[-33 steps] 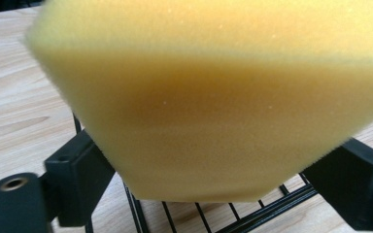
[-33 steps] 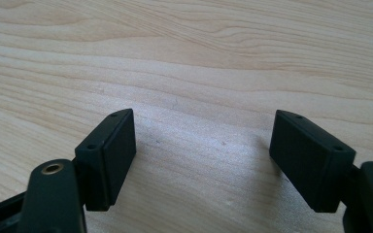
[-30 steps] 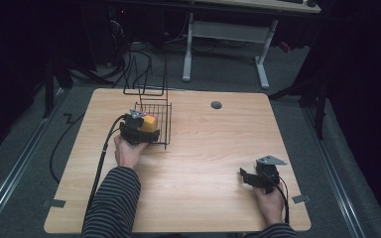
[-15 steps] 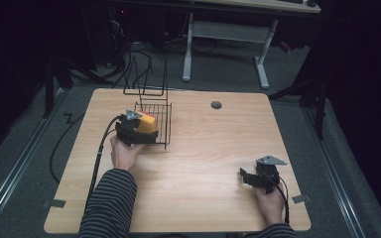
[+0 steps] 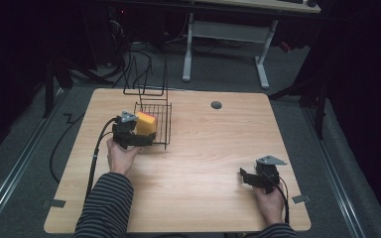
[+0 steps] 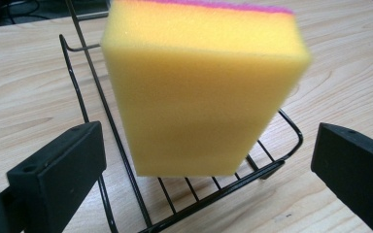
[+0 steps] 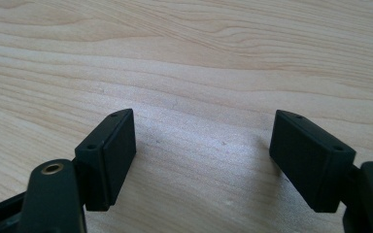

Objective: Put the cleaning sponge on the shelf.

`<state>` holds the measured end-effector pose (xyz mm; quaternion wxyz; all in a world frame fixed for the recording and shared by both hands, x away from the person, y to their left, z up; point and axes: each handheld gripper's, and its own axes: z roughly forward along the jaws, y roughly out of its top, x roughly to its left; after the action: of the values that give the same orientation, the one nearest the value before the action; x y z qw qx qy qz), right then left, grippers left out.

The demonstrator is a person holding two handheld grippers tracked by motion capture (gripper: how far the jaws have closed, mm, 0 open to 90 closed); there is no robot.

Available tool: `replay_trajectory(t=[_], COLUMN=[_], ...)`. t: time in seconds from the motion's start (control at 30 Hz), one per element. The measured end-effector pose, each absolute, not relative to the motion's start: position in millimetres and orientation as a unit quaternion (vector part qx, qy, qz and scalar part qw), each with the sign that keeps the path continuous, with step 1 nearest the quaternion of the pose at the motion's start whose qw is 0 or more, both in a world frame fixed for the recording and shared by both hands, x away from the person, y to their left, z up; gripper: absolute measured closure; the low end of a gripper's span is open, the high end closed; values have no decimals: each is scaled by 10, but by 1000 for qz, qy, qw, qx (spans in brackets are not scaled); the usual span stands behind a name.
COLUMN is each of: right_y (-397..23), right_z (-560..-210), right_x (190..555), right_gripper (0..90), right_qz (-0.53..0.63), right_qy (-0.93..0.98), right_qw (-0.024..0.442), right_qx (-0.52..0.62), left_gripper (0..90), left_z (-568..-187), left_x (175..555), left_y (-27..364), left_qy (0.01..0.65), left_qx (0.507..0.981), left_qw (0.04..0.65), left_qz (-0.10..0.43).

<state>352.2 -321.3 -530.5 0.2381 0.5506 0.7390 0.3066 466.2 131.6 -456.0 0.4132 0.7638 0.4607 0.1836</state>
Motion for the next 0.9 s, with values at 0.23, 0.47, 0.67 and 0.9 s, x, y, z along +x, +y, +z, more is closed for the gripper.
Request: replay_trajectory(t=[0.23, 0.47, 0.67, 0.9], right_y=[-3213, -3213, -3213, -3213], right_z=[-5305, -5305, -5305, -5305], right_x=[3523, 3523, 3523, 3523], right_gripper=[252, 252, 252, 252], right_qz=[307, 307, 307, 307], right_qy=[739, 739, 739, 739], right_qw=[238, 238, 238, 238], right_qx=[551, 551, 551, 551], left_gripper=[0, 1, 2, 4], left_z=[-4502, -4430, -4389, -4348], left_x=[4560, 4461, 4397, 4303], left_y=[1399, 1481, 1514, 1574], left_qy=[458, 455, 452, 452], left_qx=[759, 756, 755, 752], left_qw=[422, 429, 429, 434], left_qz=[187, 194, 202, 206])
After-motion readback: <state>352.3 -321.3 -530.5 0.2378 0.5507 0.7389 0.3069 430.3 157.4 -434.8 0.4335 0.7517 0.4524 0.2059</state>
